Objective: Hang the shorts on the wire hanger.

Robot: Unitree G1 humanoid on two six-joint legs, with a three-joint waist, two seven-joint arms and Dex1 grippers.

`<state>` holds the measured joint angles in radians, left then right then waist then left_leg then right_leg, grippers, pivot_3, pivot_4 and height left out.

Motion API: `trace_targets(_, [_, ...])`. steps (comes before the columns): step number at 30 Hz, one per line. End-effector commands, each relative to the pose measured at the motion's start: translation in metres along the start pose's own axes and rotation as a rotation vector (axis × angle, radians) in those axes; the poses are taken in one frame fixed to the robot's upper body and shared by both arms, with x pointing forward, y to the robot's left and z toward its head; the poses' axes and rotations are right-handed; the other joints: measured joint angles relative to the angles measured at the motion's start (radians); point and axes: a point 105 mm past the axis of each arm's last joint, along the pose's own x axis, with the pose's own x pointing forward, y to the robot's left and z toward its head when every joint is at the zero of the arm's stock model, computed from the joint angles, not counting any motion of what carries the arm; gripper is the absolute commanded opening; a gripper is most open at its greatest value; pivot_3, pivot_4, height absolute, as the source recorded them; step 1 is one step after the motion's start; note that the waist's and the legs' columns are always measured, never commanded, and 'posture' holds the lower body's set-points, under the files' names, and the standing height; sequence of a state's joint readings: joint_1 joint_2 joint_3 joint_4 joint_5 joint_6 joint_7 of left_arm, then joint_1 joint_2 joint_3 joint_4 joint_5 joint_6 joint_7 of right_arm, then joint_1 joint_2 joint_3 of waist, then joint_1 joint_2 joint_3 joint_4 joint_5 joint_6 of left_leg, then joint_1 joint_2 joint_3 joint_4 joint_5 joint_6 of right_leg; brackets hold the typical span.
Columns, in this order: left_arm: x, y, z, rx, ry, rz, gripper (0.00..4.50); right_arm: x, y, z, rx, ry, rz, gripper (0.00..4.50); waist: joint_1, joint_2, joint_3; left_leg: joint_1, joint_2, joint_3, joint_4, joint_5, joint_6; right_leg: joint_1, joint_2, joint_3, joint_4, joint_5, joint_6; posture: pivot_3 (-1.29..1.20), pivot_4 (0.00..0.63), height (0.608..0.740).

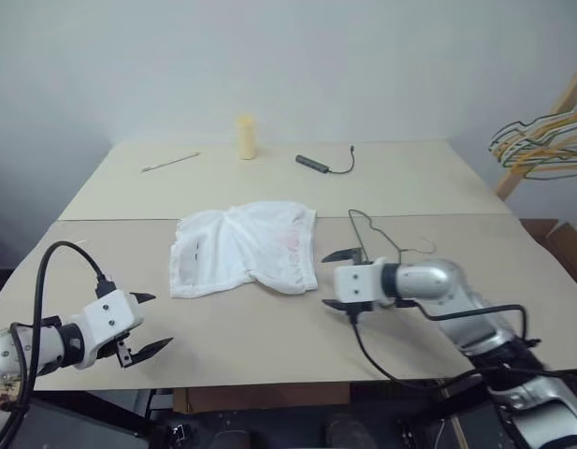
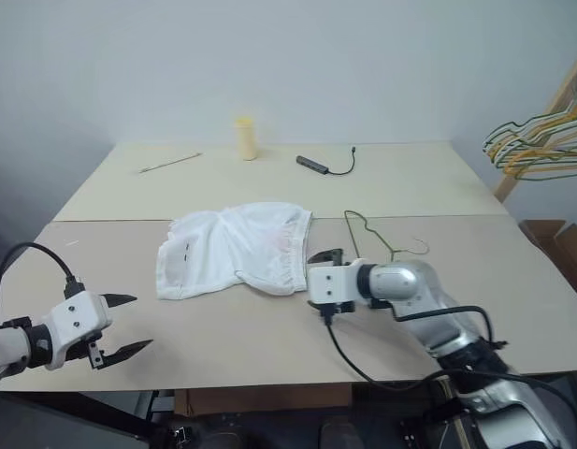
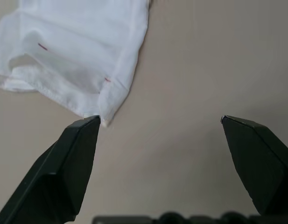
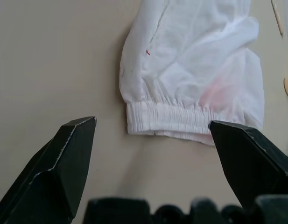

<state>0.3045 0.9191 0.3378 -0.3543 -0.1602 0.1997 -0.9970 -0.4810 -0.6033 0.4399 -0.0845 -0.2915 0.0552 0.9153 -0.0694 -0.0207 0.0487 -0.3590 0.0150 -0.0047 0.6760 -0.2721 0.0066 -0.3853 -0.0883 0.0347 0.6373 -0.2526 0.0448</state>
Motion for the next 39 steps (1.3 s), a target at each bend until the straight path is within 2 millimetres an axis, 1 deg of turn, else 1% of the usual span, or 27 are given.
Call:
trace_targets(1, [-0.001, 0.004, 0.007, 0.022, -0.018, 0.003, 4.50, 0.010, -0.012, 0.000, -0.034, 0.019, -0.036, 4.48, -0.003, 0.000, 0.000, -0.002, -0.001, 0.001, 0.000, 0.000, 0.000, -0.003, 0.000, 0.002, 0.003, 0.000, 0.000, -0.09, 0.000, 0.740])
trace_targets(4, [0.000, 0.002, 0.005, 0.023, -0.011, -0.004, 4.50, 0.026, -0.008, -0.010, -0.071, 0.063, 0.003, 4.48, -0.006, 0.000, 0.000, -0.003, 0.000, 0.002, 0.000, 0.000, 0.000, -0.005, 0.000, 0.003, 0.004, 0.000, 0.000, -0.09, 0.000, 0.740])
trace_targets(6, [0.000, 0.001, 0.005, 0.021, -0.011, -0.005, 4.50, 0.034, -0.006, -0.014, -0.058, 0.074, 0.016, 4.48, -0.008, 0.000, 0.000, -0.003, 0.000, 0.002, 0.000, 0.000, 0.000, -0.005, 0.000, 0.003, 0.004, 0.000, 0.000, -0.08, 0.000, 0.740])
trace_targets(9, [0.002, 0.000, 0.005, 0.021, -0.011, -0.006, 4.50, 0.044, -0.002, -0.020, -0.049, 0.082, 0.025, 3.86, -0.015, -0.001, -0.001, 0.000, 0.001, 0.002, 0.000, 0.000, 0.000, -0.003, 0.001, 0.003, 0.005, 0.000, 0.000, -0.07, 0.000, 0.740])
trace_targets(11, [0.003, 0.000, 0.005, 0.024, -0.009, -0.008, 4.50, 0.048, 0.000, -0.022, -0.052, 0.074, 0.034, 3.23, -0.022, -0.002, -0.001, 0.002, 0.001, 0.002, 0.000, 0.000, 0.000, -0.002, 0.001, 0.004, 0.005, 0.000, 0.000, -0.07, 0.000, 0.740])
trace_targets(12, [0.004, 0.001, 0.003, 0.037, 0.000, -0.005, 4.50, 0.050, -0.001, -0.021, -0.050, 0.069, 0.028, 2.82, -0.024, -0.002, -0.001, 0.003, 0.001, 0.003, 0.000, 0.000, 0.000, -0.001, 0.001, 0.005, 0.006, 0.000, 0.000, -0.07, 0.000, 0.740])
trace_targets(14, [0.008, 0.005, 0.000, 0.060, 0.019, 0.004, 4.50, 0.052, -0.002, -0.021, -0.056, 0.062, 0.021, 2.14, -0.028, -0.003, -0.002, 0.004, 0.001, 0.002, 0.000, 0.000, 0.000, 0.000, 0.001, 0.005, 0.006, 0.000, 0.000, -0.07, 0.000, 0.740])
trace_targets(17, [0.016, 0.015, -0.007, 0.109, 0.051, 0.023, 4.50, 0.053, -0.004, -0.020, -0.065, 0.051, 0.019, 1.05, -0.028, -0.003, -0.002, 0.005, 0.000, 0.003, 0.000, 0.000, 0.000, -0.001, 0.001, 0.006, 0.007, 0.000, 0.000, -0.07, 0.000, 0.740])
trace_targets(20, [0.027, 0.029, -0.018, 0.195, 0.104, 0.032, 4.50, 0.052, -0.005, -0.020, -0.064, 0.042, 0.018, 0.02, -0.028, -0.003, -0.002, 0.005, 0.000, 0.003, 0.000, 0.000, 0.000, -0.001, 0.002, 0.006, 0.008, 0.000, 0.000, -0.08, 0.000, 0.740])
trace_targets(25, [0.049, 0.047, -0.035, 0.295, 0.160, 0.014, 4.50, 0.050, -0.006, -0.018, -0.050, 0.031, -0.009, 0.01, -0.029, -0.003, -0.002, 0.004, 0.000, 0.003, 0.000, 0.000, 0.000, -0.002, 0.001, 0.006, 0.008, 0.000, 0.000, -0.10, 0.000, 0.740])
trace_targets(30, [0.076, 0.050, -0.036, 0.150, 0.074, 0.004, 4.50, 0.049, -0.011, -0.015, -0.037, 0.025, -0.042, 0.01, -0.029, -0.001, -0.003, 0.004, -0.001, 0.003, 0.000, 0.000, 0.000, -0.002, 0.001, 0.006, 0.009, 0.001, 0.000, -0.11, 0.000, 0.740])
trace_targets(32, [0.086, 0.050, -0.044, 0.113, 0.097, -0.005, 4.50, 0.049, -0.011, -0.015, -0.034, 0.025, -0.047, 0.01, -0.028, -0.001, -0.003, 0.004, -0.001, 0.003, 0.000, 0.000, 0.000, -0.002, 0.001, 0.006, 0.010, 0.001, 0.001, -0.13, 0.000, 0.740])
trace_targets(34, [0.089, 0.048, -0.051, 0.122, 0.124, -0.030, 4.12, 0.048, -0.012, -0.015, -0.033, 0.025, -0.049, 0.00, -0.029, 0.001, -0.005, 0.004, -0.001, 0.003, 0.001, 0.000, 0.000, -0.001, 0.000, 0.006, 0.010, 0.001, 0.001, -0.13, 0.000, 0.740])
trace_targets(35, [0.090, 0.048, -0.054, 0.090, 0.127, -0.027, 3.92, 0.047, -0.012, -0.015, -0.026, 0.023, -0.053, 0.00, -0.030, 0.002, -0.006, 0.005, -0.001, 0.003, 0.001, 0.000, 0.000, -0.001, 0.000, 0.006, 0.010, 0.001, 0.001, -0.13, 0.000, 0.740])
trace_targets(39, [0.094, 0.049, -0.059, 0.038, 0.129, -0.019, 2.62, 0.046, -0.012, -0.015, -0.017, 0.023, -0.061, 0.00, -0.032, 0.006, -0.010, 0.005, -0.001, 0.003, 0.001, 0.000, 0.000, -0.001, 0.000, 0.007, 0.010, 0.001, 0.001, -0.14, 0.000, 0.740])
